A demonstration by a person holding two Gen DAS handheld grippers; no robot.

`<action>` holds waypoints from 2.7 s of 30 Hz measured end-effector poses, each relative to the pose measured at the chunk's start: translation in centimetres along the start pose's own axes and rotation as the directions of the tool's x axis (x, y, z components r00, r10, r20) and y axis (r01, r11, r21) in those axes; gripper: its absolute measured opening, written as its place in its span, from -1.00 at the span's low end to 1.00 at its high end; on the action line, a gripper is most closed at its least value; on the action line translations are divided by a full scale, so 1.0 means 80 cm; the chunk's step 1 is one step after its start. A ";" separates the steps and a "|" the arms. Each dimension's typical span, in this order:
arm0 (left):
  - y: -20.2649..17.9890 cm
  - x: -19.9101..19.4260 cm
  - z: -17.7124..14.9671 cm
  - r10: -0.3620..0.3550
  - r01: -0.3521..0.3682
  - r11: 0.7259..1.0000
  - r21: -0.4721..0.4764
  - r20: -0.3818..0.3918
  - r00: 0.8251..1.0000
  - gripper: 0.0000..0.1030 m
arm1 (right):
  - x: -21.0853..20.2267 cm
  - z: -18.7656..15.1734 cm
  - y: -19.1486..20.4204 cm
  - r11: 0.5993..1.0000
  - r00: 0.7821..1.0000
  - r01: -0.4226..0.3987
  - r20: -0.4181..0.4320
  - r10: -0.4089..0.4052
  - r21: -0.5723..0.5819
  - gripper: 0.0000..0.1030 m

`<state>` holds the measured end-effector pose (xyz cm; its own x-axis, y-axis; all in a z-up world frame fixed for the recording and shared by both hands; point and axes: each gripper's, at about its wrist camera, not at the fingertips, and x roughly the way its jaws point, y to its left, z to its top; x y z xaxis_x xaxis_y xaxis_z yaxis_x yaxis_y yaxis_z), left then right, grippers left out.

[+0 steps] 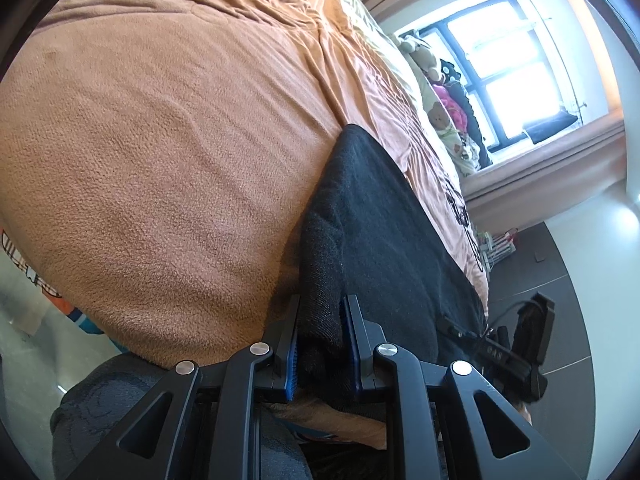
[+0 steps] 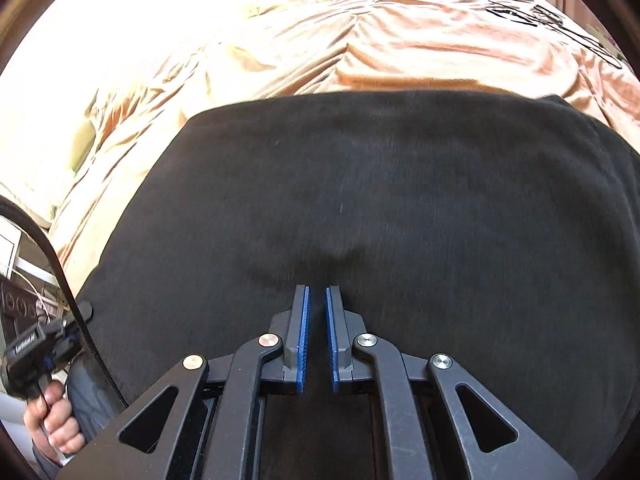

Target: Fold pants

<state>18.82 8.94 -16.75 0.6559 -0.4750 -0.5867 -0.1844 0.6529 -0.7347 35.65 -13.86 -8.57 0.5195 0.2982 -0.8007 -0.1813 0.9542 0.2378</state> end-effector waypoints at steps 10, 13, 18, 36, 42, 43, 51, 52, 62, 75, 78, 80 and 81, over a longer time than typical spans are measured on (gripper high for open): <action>-0.005 0.002 -0.003 0.024 -0.024 1.000 0.001 0.023 0.999 -0.62 | 0.020 0.042 -0.031 0.999 1.000 -0.012 0.014 0.011 0.044 -0.94; -0.004 0.004 0.000 0.033 -0.033 0.999 -0.003 0.019 0.999 -0.62 | 0.028 0.052 -0.040 0.998 1.000 -0.024 0.014 0.023 0.065 -0.94; -0.003 0.006 0.001 0.039 -0.038 0.999 -0.015 0.015 0.999 -0.62 | 0.035 0.066 -0.044 0.997 1.000 -0.020 0.017 0.019 0.068 -0.94; -0.005 0.016 0.003 0.062 -0.062 0.998 -0.014 0.006 0.998 -0.62 | 0.019 0.038 -0.027 0.998 1.000 0.010 -0.004 -0.010 0.061 -1.00; -0.006 0.013 0.001 0.055 -0.055 0.998 0.005 0.016 0.998 -0.65 | -0.010 -0.001 -0.022 0.998 1.000 -0.027 -0.012 0.028 0.060 -1.00; -0.005 0.013 0.001 0.053 -0.053 0.999 0.003 0.016 0.998 -0.64 | -0.014 -0.007 -0.020 0.998 0.999 -0.032 -0.013 0.033 0.058 -1.00; -0.003 0.017 0.002 0.049 -0.049 0.999 0.001 0.003 0.999 -0.61 | -0.036 -0.050 -0.003 0.999 0.999 -0.035 -0.020 0.036 0.030 -1.00; -0.003 0.018 0.002 0.050 -0.050 0.999 0.001 0.000 0.999 -0.61 | -0.038 -0.054 -0.002 0.999 0.999 -0.037 -0.019 0.038 0.031 -1.00; -0.006 0.032 0.008 0.062 -0.062 0.998 0.006 -0.022 0.998 -0.58 | -0.053 -0.084 0.006 0.998 0.997 -0.063 -0.051 0.063 0.002 -1.00; -0.073 0.001 0.017 -0.045 0.041 0.993 0.111 0.035 0.998 -0.74 | -0.104 -0.073 -0.031 0.995 0.996 -0.087 0.035 0.086 0.041 -1.00; -0.106 -0.004 0.020 -0.086 0.079 0.983 0.165 0.035 0.996 -0.74 | -0.126 -0.072 -0.050 0.994 0.994 -0.088 0.077 0.082 0.071 -1.00; -0.129 -0.005 0.020 -0.106 0.099 0.975 0.198 0.029 0.994 -0.75 | -0.140 -0.075 -0.059 0.992 0.991 -0.089 0.106 0.079 0.092 -1.00; -0.138 -0.005 0.021 -0.115 0.107 0.972 0.211 0.025 0.993 -0.75 | -0.148 -0.076 -0.065 0.990 0.990 -0.091 0.121 0.078 0.103 -1.00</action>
<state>21.82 2.87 -7.87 0.6910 -0.5318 -0.4896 0.0459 0.7082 -0.7046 25.39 -22.45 -3.65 0.6011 0.3724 -0.7071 -0.1407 0.9203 0.3651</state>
